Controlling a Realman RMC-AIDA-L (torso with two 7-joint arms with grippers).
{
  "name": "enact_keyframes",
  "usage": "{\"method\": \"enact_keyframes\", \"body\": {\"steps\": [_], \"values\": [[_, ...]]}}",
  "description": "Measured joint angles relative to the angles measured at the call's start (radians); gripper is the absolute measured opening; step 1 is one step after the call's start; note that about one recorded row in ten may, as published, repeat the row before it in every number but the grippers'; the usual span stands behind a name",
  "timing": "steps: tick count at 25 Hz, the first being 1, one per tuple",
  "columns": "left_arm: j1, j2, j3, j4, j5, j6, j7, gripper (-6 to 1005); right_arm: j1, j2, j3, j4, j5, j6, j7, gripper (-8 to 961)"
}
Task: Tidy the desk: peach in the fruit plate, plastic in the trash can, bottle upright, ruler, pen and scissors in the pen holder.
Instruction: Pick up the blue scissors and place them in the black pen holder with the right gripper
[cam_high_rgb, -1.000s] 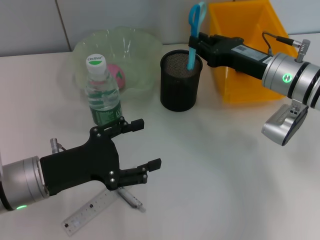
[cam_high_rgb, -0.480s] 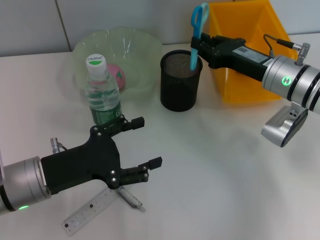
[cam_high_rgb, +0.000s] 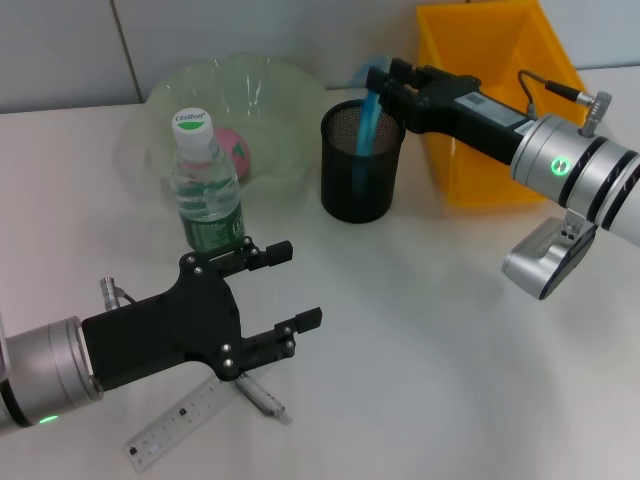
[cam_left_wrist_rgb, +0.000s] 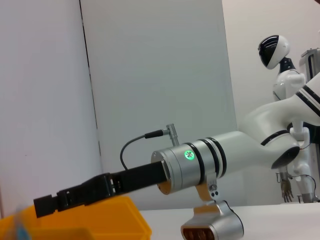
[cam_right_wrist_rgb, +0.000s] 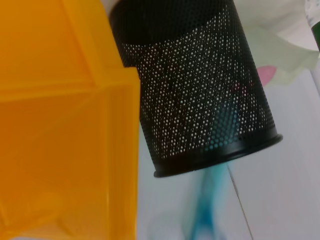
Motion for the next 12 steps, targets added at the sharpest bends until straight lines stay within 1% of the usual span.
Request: {"method": "enact_keyframes", "body": {"steps": [5,10,12], "values": [[0.0,-0.001,0.0,-0.001,0.0,0.002,0.001,730,-0.007,0.0,-0.012,0.008,0.019,-0.004,-0.017,346],[0.0,-0.001,0.0,-0.001,-0.006,0.006,0.001,693,-0.015,0.0,-0.037,0.009,0.086,-0.037,-0.018,441],[0.0,-0.002,0.0,-0.001,-0.008,0.006,0.001,686,-0.02,0.0,-0.043,0.01,0.128,-0.065,-0.018,438]]}}
